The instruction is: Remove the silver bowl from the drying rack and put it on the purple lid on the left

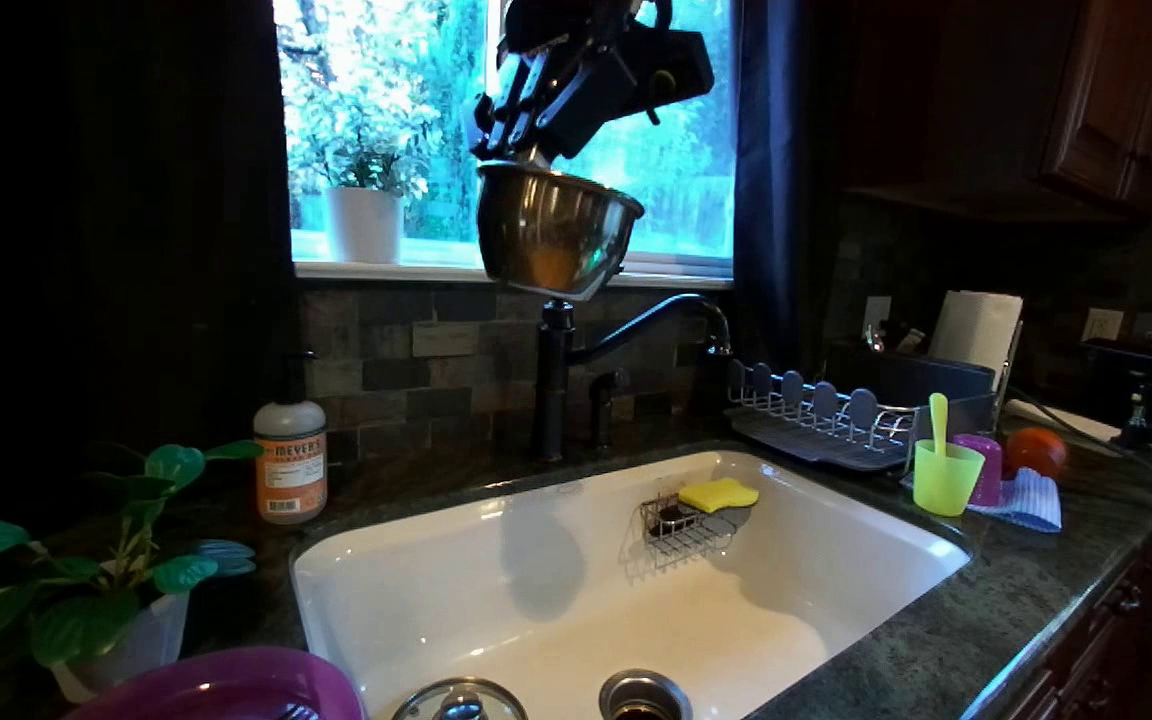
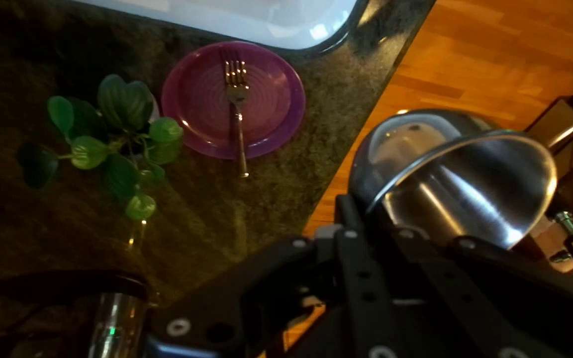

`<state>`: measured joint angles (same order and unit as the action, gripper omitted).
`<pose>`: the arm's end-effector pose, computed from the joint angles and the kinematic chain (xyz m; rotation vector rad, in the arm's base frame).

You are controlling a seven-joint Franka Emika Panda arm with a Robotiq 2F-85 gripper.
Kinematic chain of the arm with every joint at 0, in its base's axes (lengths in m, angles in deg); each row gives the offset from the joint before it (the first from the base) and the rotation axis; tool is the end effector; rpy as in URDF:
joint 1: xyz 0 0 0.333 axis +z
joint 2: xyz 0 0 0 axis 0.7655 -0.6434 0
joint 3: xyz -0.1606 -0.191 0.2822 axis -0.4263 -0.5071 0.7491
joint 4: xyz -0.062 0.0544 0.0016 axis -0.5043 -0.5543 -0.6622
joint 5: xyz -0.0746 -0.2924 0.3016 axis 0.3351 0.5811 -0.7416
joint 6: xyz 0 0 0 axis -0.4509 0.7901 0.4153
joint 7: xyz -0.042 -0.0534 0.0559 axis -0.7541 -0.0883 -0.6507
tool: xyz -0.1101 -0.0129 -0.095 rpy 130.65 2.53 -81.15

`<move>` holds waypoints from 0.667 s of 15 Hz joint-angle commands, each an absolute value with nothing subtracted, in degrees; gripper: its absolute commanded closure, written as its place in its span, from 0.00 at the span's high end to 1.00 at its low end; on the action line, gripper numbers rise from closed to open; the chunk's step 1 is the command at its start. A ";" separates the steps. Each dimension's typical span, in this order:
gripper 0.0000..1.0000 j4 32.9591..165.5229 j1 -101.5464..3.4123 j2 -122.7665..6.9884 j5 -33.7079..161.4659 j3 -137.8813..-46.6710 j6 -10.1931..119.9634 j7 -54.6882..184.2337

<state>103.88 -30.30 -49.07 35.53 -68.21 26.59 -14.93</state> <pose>0.4757 0.4456 0.5436 -1.5852 -2.1744 -0.2401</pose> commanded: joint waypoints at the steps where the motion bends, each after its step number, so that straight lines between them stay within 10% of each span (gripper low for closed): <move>1: 0.07 102.47 -30.42 -50.27 35.80 -67.32 25.50 -15.46; 10: 0.02 105.99 -26.98 -53.84 45.09 -66.98 36.80 7.21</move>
